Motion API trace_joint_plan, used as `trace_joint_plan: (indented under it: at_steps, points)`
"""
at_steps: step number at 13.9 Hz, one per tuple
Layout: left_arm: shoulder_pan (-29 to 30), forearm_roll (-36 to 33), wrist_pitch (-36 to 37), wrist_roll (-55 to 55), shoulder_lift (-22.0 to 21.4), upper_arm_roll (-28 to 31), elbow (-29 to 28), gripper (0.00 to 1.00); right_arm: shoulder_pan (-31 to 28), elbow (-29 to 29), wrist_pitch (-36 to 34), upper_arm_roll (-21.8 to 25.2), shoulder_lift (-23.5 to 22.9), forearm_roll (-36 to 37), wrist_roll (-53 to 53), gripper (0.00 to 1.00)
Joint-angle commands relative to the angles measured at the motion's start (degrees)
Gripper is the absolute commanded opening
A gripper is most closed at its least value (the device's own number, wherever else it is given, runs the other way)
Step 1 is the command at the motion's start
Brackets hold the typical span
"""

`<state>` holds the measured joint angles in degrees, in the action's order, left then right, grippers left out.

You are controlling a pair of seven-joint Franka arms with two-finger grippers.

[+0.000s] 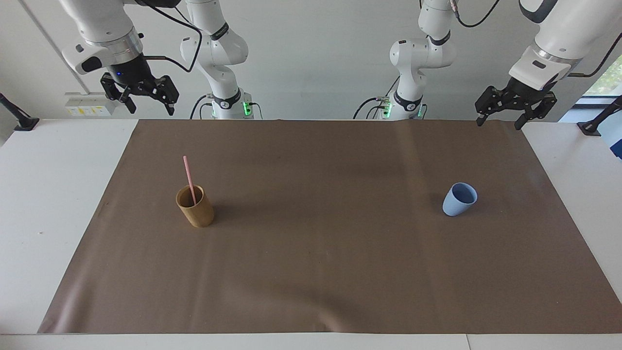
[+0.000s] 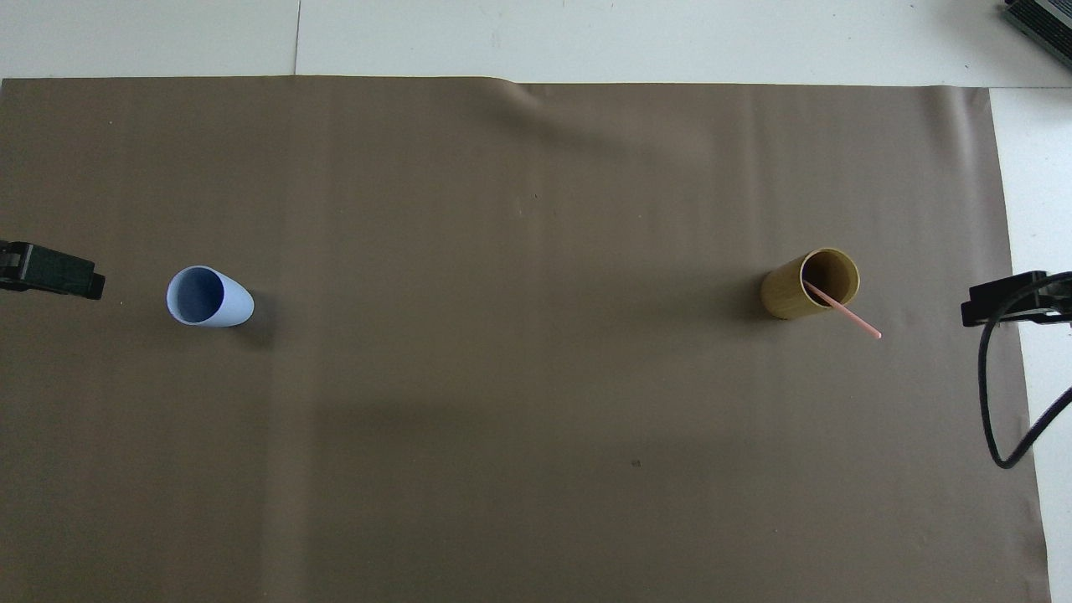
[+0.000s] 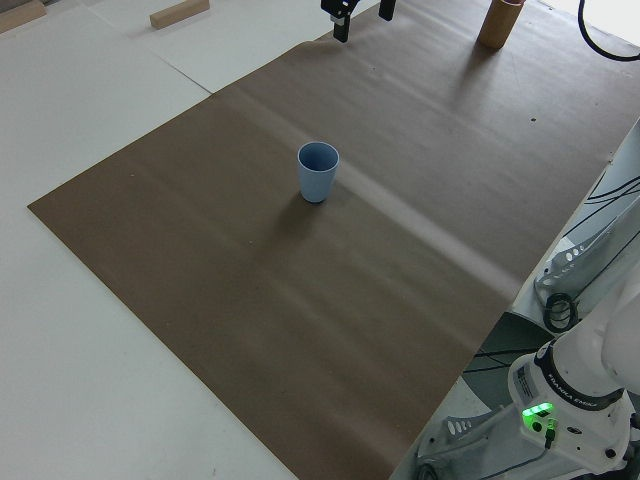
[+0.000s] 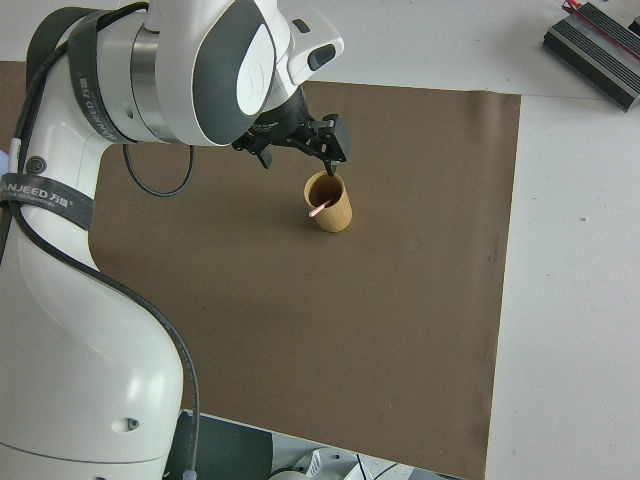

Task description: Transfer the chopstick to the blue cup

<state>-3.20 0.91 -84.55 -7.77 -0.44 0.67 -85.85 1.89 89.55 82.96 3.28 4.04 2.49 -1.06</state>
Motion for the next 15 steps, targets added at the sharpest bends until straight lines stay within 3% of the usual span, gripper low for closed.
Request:
trace_joint_plan:
  at_steps: [1,12,15]
  points:
    - [0.7,-0.6,0.7,-0.9,-0.9,-0.4,-0.7,1.0,-0.5,1.2,0.7,-0.3,0.9,-0.2,-1.4,1.0]
    - [0.8,-0.6,0.6,-0.9,-0.9,-0.4,-0.6,1.0,-0.3,1.3,1.1,-0.3,1.0,-0.2,-1.7,1.0]
    - [0.8,-0.6,0.4,-0.9,-0.9,-0.4,-0.6,1.0,0.1,3.7,3.5,-0.3,1.7,-0.3,-1.8,1.0]
